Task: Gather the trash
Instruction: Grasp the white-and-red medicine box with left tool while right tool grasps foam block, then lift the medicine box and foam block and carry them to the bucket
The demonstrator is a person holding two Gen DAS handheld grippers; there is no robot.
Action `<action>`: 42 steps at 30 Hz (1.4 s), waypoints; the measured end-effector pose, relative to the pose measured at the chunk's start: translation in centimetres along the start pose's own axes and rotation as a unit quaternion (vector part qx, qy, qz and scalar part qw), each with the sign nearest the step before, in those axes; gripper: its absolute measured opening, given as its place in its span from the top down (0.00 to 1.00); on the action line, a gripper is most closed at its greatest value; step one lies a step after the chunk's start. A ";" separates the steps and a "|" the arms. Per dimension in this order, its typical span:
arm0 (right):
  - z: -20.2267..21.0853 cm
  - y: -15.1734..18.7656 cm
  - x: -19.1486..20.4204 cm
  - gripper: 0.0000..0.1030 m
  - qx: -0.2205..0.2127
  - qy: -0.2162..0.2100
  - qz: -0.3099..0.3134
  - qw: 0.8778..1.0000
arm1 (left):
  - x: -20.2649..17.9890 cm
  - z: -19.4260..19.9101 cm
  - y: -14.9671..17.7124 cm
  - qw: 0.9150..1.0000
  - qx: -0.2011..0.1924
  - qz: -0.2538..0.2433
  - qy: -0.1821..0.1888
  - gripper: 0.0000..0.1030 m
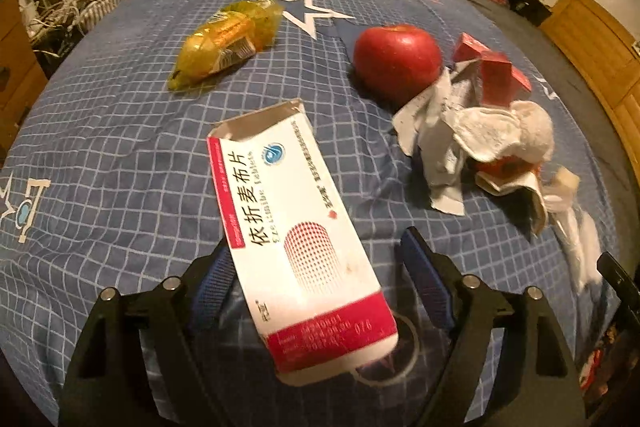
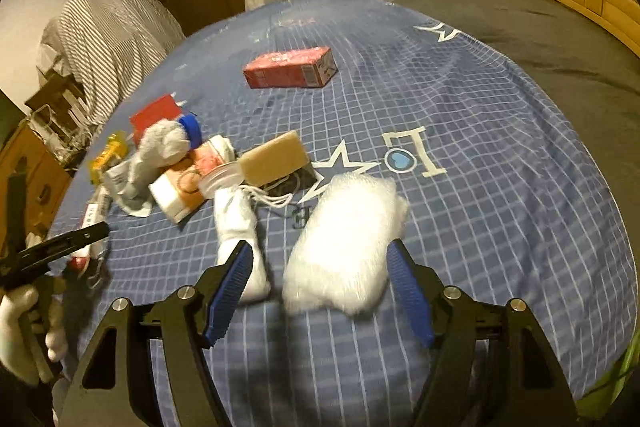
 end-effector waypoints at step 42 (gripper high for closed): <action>14.9 -0.2 20.9 0.50 -0.258 0.002 0.222 0.940 | 0.7 21.0 4.1 0.952 -0.307 0.003 0.025 0.51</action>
Point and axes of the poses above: each gripper's, at about its wrist camera, not at the fingertips, and z roughly against the way its jaws point, x to its left, y to its underside, the point moved 3 cm from there along -z, roughly the way its jaws point, and after that the axes turned 12 degrees about -y, right-handed, at the moved point
